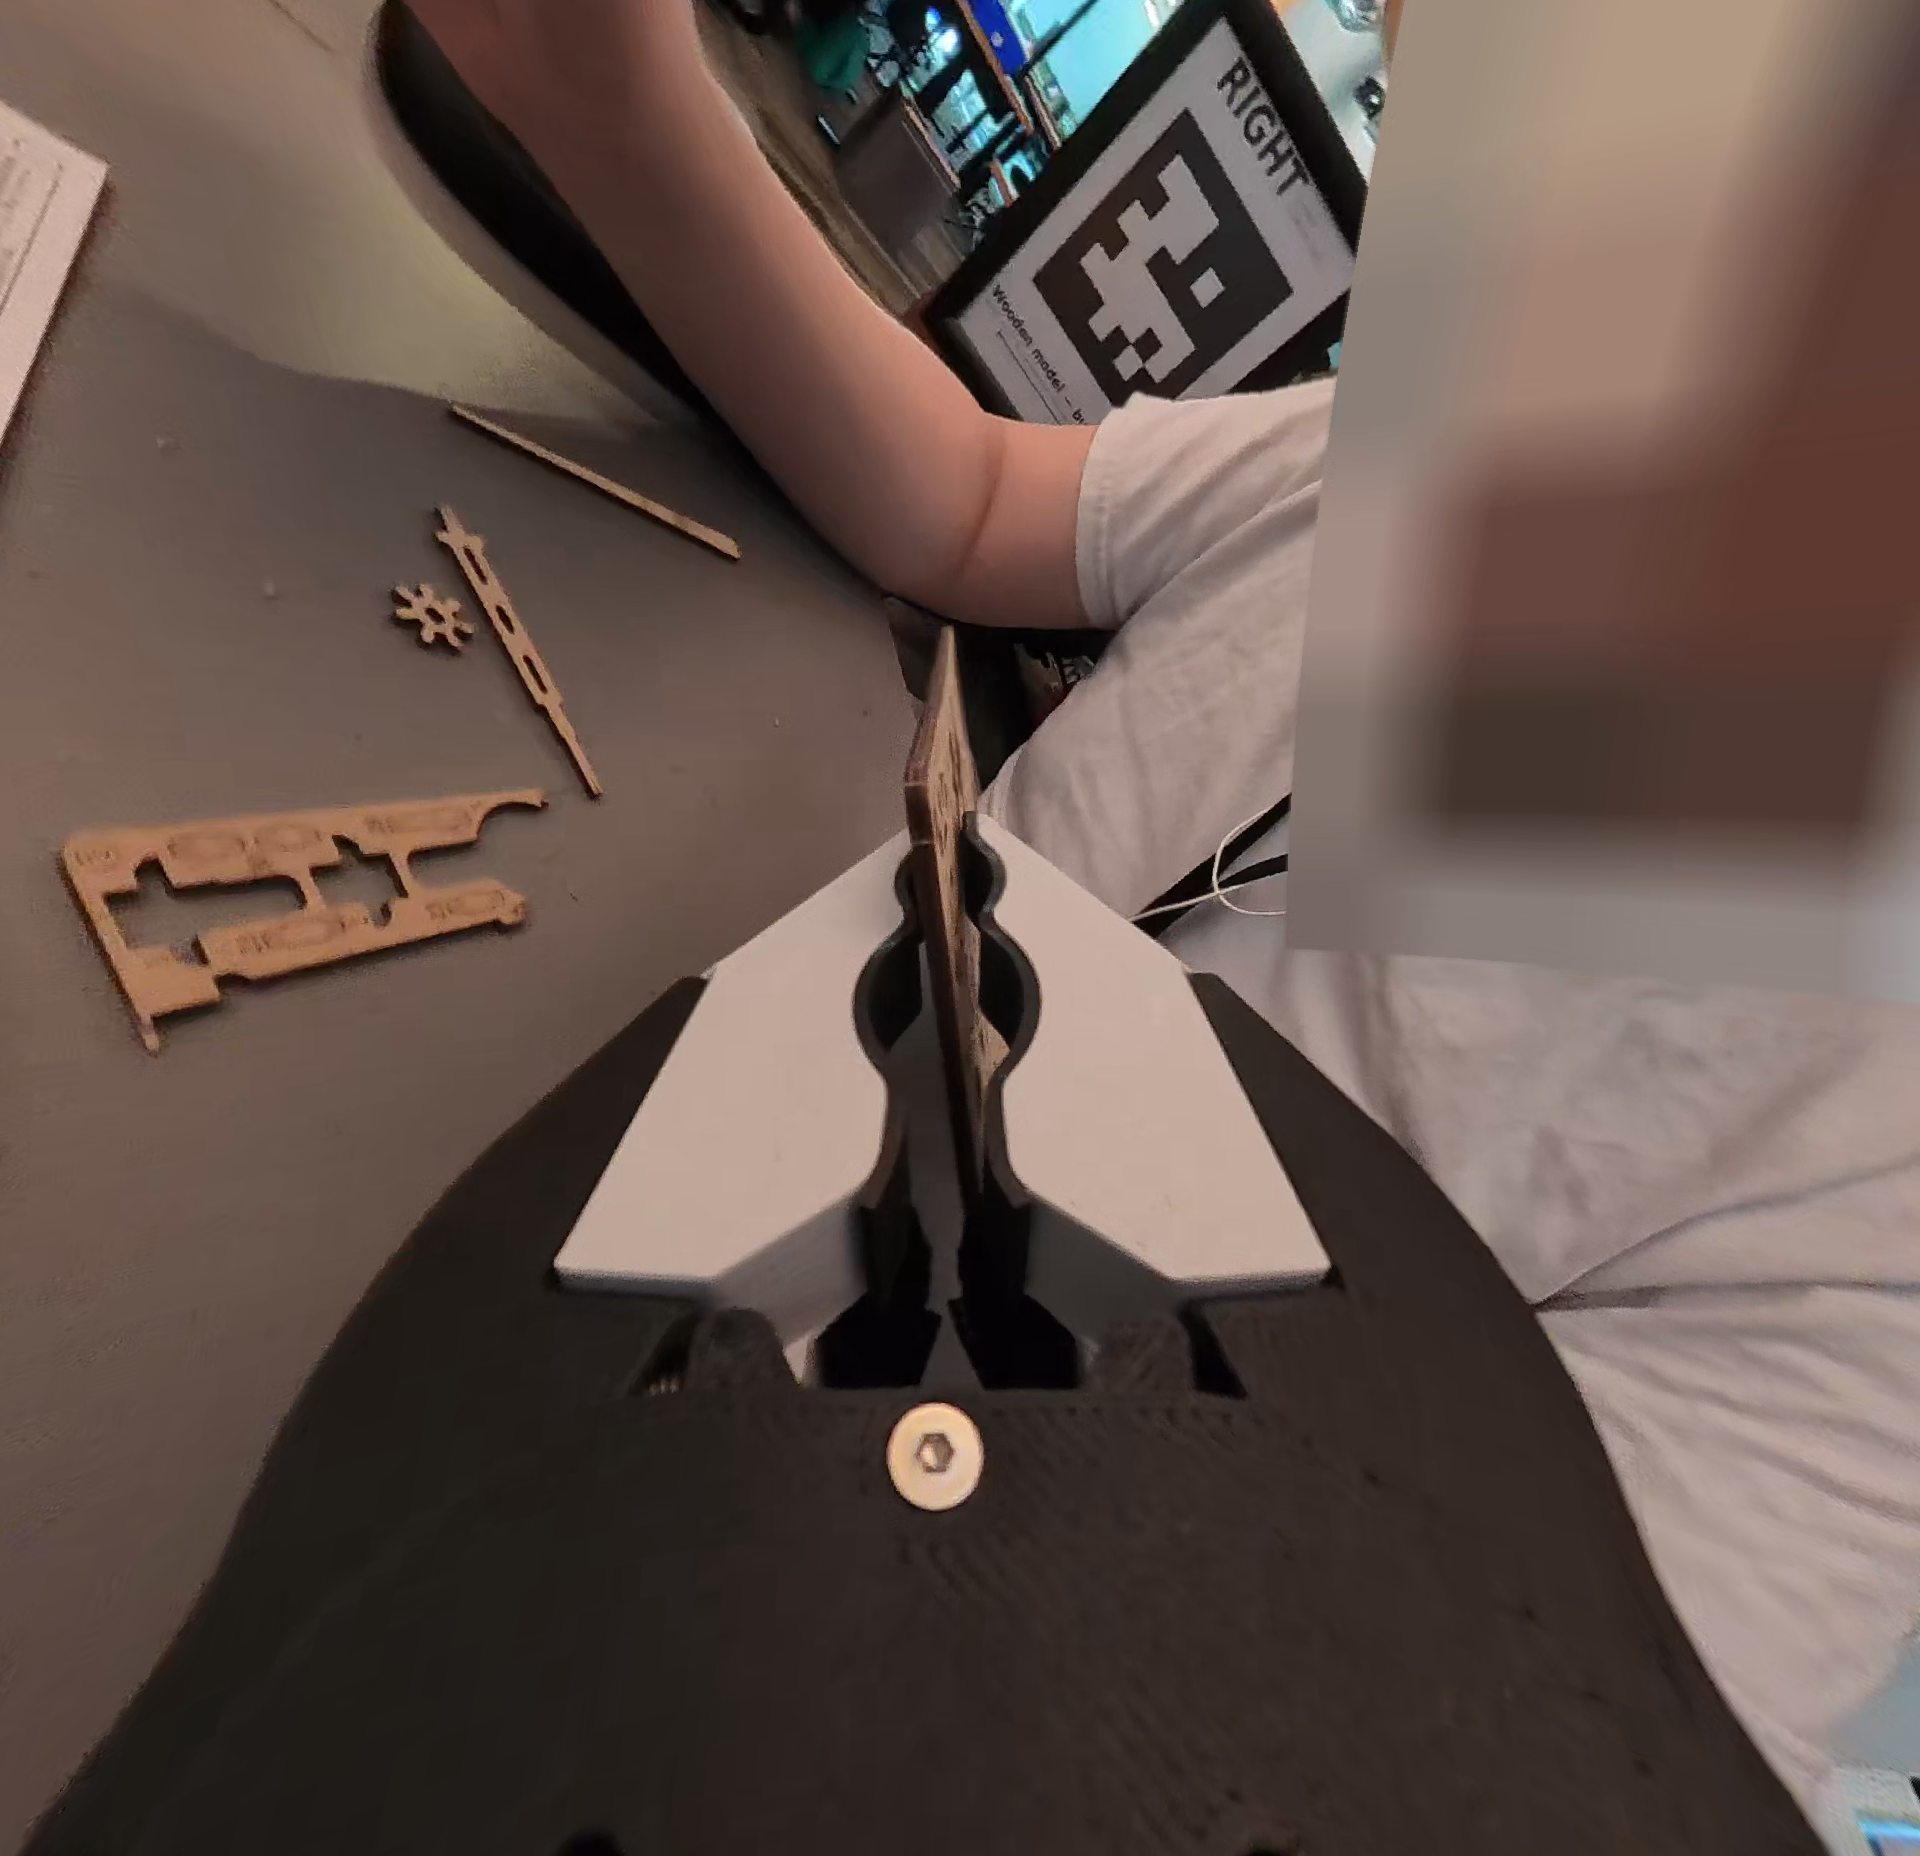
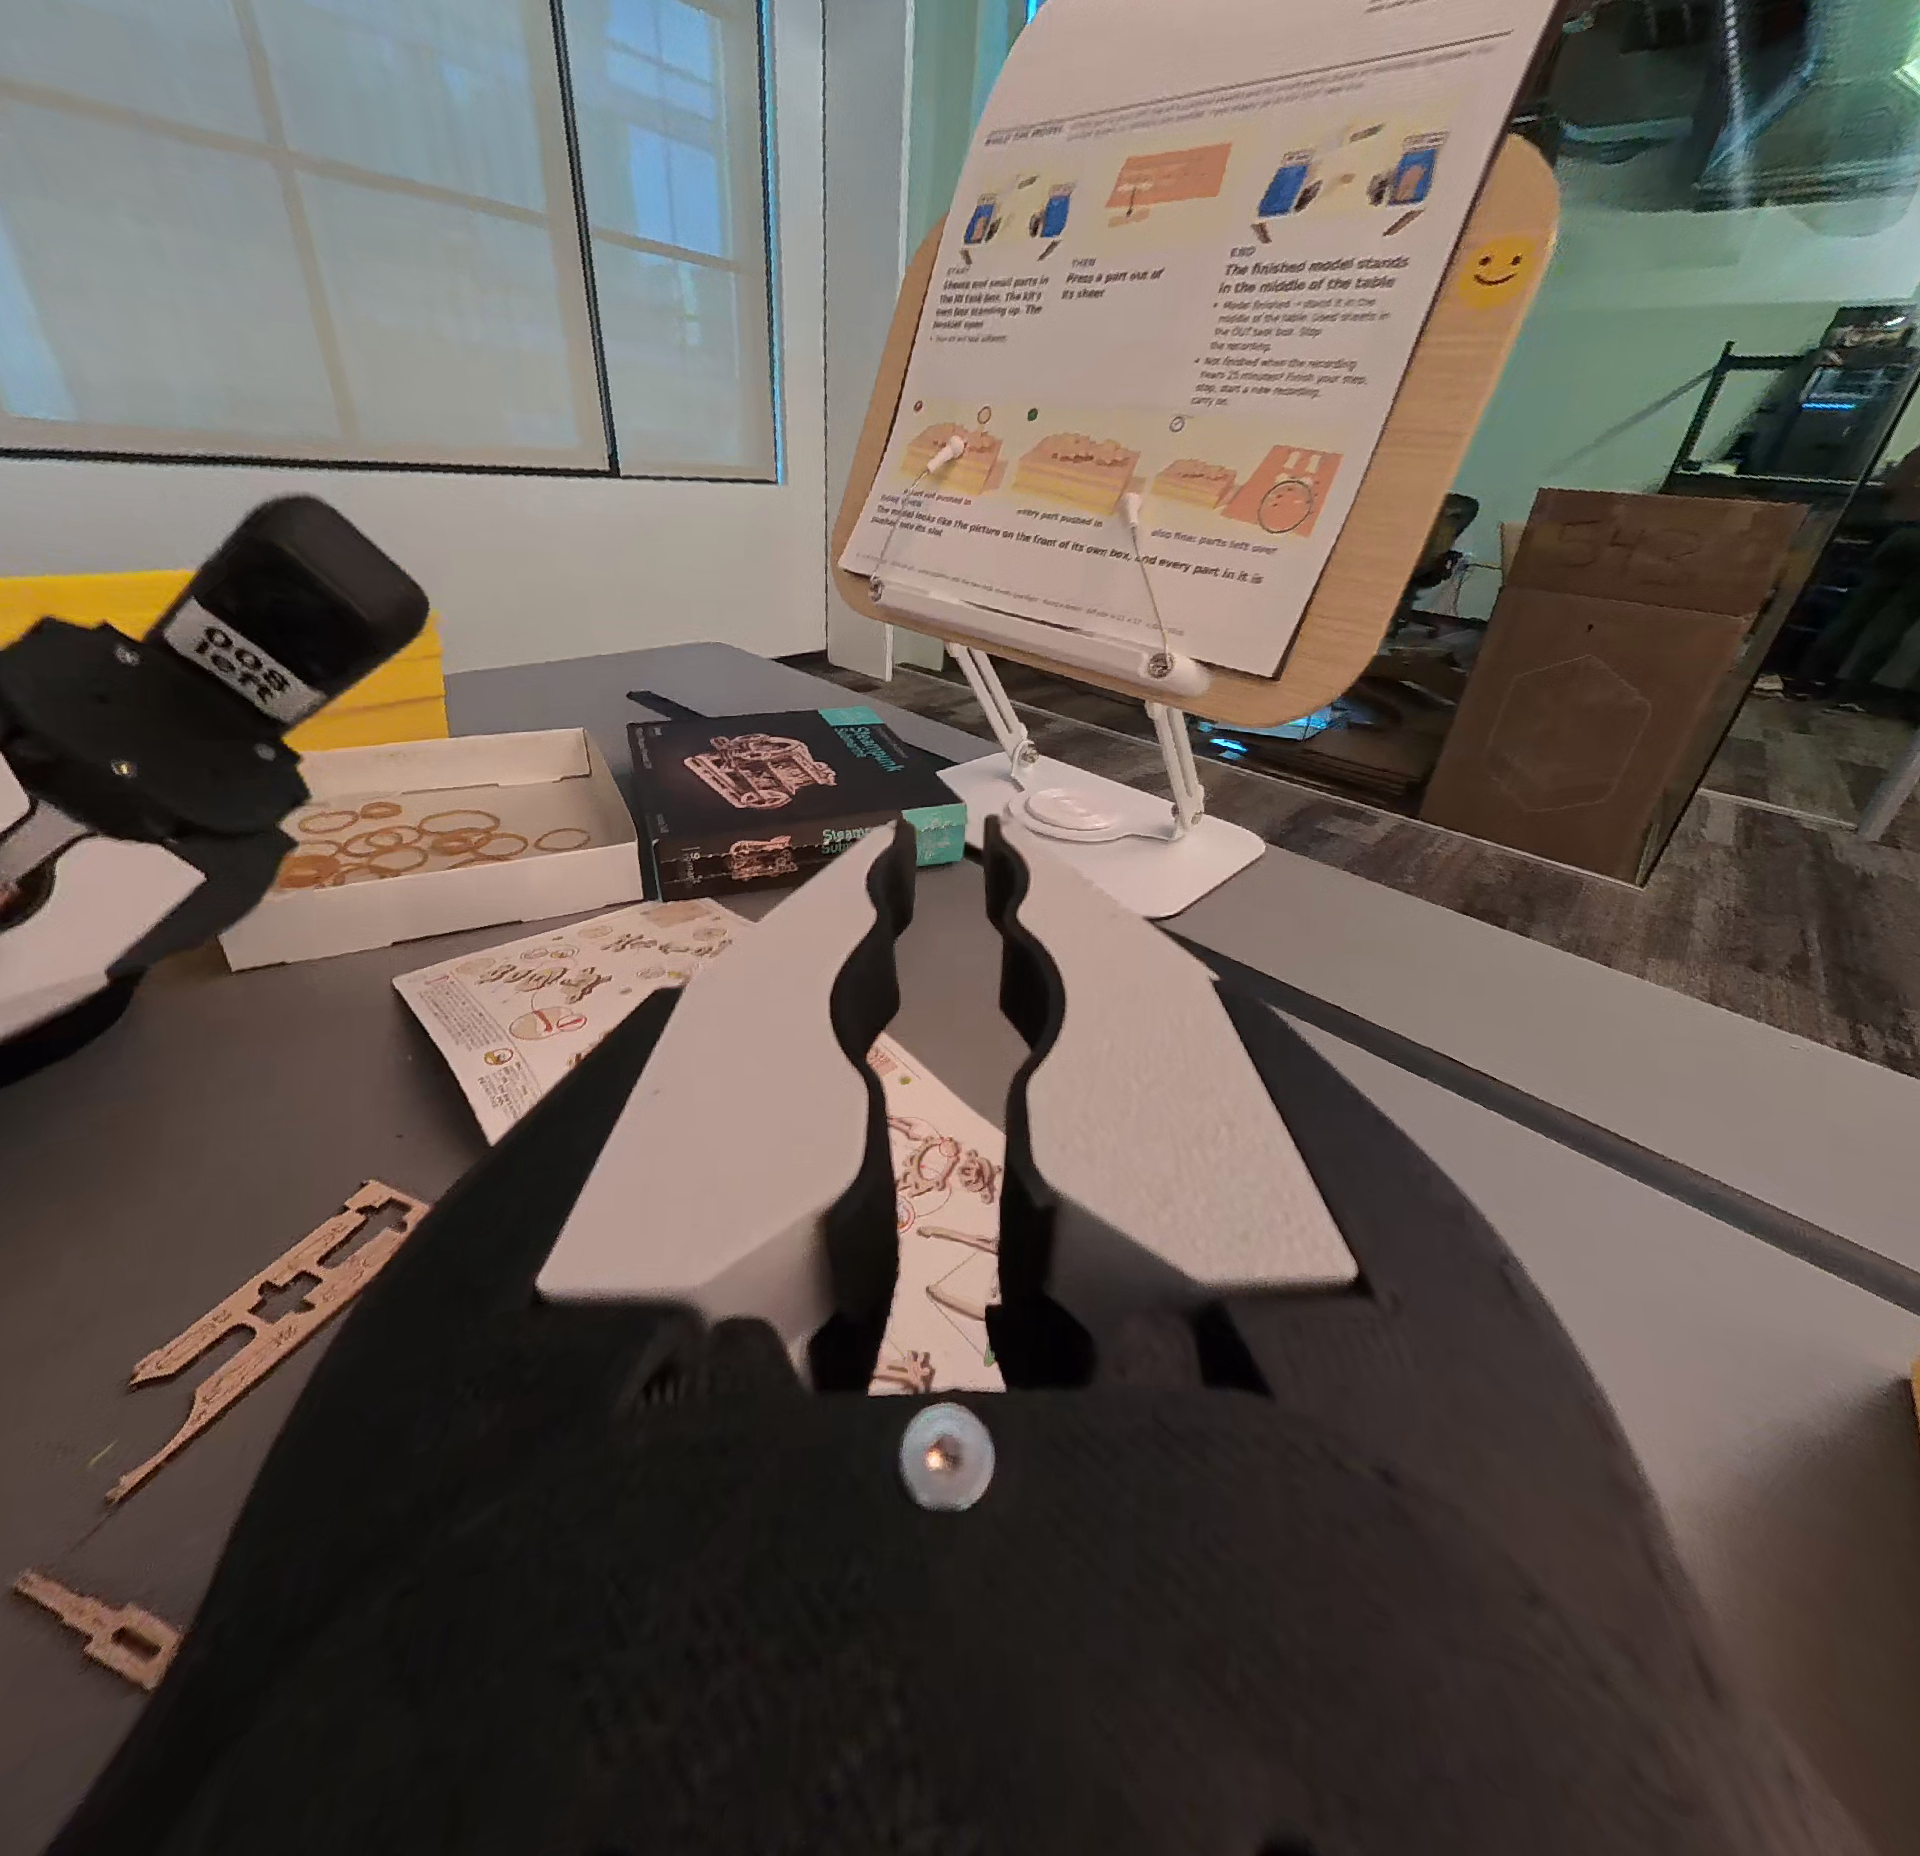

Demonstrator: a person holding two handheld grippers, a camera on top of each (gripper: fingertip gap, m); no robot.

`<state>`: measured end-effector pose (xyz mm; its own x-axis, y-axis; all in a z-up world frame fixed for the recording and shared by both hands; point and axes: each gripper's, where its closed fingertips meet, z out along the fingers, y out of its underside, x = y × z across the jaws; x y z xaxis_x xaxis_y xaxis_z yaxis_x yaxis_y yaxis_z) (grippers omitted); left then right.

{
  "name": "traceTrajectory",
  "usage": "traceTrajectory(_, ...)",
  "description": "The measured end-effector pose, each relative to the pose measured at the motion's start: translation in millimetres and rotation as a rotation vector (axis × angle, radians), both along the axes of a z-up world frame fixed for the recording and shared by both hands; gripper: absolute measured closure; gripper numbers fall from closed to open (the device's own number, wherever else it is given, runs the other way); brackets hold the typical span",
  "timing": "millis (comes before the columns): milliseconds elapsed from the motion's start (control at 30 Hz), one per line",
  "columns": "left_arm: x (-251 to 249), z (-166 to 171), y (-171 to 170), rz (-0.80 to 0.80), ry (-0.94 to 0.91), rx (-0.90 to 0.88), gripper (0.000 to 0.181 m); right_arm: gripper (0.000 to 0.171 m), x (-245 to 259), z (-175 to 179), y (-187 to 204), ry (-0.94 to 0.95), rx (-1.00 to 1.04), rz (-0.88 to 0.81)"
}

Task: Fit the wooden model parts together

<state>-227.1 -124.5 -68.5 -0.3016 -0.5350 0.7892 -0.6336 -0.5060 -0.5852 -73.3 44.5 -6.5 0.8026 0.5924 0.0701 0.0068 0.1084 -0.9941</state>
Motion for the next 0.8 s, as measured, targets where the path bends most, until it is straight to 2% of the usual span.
traceTrajectory(167,-1,-19,1,-0.028,0.005,0.000,0.179,0.160,0,1,0,0.087,-0.034,0.042)
traceTrajectory(267,0,-20,6,0.000,-0.049,-0.062,0.179,0.159,-4,2,-1,0.079,-0.033,0.050)
traceTrajectory(400,-1,-28,7,-0.007,-0.029,-0.120,0.180,0.159,-15,1,-6,0.042,-0.044,0.094)
traceTrajectory(633,-1,-27,10,0.001,-0.041,-0.154,0.180,0.158,-47,-20,-25,-0.070,-0.194,0.336)
traceTrajectory(700,-1,-25,12,0.012,-0.049,-0.163,0.180,0.158,-47,-26,-26,-0.104,-0.230,0.341)
traceTrajectory(800,-2,-23,15,0.022,-0.064,-0.172,0.180,0.158,-38,-23,-20,-0.142,-0.175,0.261)
